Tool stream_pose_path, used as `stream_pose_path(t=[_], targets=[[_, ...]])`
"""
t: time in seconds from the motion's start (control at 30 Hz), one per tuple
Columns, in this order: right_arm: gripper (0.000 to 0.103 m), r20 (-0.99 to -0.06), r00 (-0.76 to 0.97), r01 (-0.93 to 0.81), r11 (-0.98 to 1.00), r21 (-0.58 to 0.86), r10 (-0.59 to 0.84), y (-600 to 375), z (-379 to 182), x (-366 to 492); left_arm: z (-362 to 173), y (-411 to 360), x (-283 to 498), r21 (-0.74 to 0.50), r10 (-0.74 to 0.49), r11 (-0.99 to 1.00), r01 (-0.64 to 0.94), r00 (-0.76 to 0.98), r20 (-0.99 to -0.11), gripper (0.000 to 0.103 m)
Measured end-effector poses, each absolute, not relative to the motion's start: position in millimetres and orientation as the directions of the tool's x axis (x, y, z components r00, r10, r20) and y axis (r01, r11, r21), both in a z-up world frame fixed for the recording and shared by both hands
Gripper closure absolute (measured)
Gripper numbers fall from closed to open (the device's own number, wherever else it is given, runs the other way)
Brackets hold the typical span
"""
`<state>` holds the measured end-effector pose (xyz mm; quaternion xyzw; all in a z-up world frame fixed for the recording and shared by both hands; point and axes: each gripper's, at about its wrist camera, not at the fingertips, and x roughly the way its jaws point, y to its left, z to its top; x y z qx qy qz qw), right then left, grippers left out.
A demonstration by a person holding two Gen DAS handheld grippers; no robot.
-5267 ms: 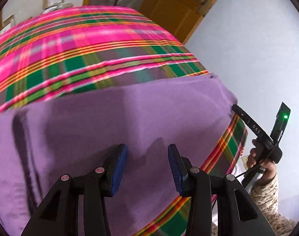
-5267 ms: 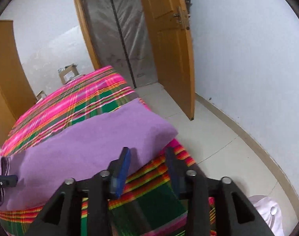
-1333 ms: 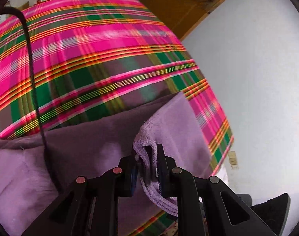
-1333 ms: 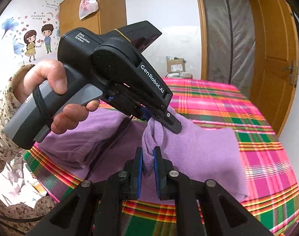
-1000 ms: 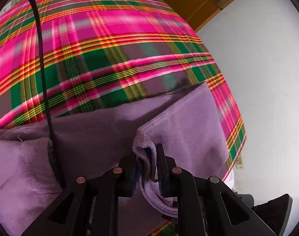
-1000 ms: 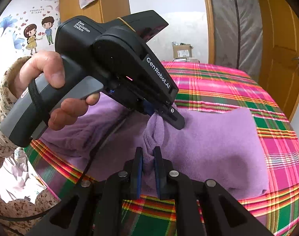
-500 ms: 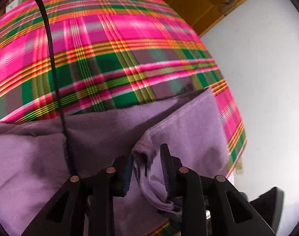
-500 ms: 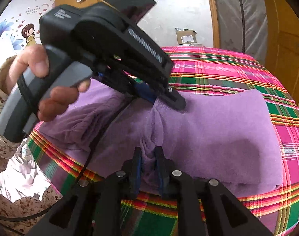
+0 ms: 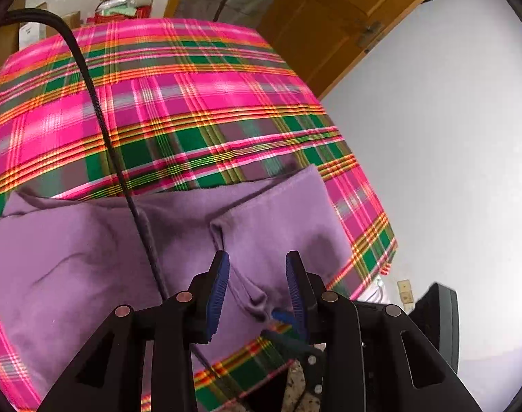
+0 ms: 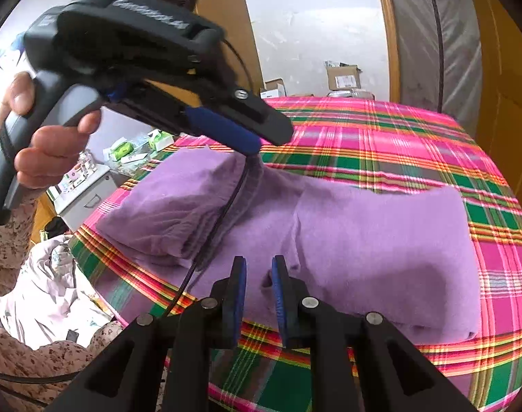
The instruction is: Fold clothes
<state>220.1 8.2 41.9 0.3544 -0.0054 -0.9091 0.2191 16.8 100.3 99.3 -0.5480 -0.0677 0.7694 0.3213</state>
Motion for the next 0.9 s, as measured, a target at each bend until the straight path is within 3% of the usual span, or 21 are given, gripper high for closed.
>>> stream_pose_path(t=[0.43,0.57,0.9], targets=[[0.086,-0.614,-0.705,0.385,-0.919,0.088,-0.354,-7.4,71.1,235.5,138.4,79.9,80.8,-0.521,0.671,-0.712,-0.471,-0.237,-0.702,0.067],[0.086,-0.611,-0.699,0.403,-0.911,0.092,-0.371,-13.2,75.6,231.1,140.9,73.5,97.5,-0.531,0.688,-0.699,-0.478,-0.246,-0.683,0.059],[0.086,-0.644,-0.621,0.411,-0.885,0.218,-0.447,-34.4,49.6,197.3,98.0,-7.3,85.8,-0.569,0.629,-0.777,-0.269,-0.345,-0.696,0.059]])
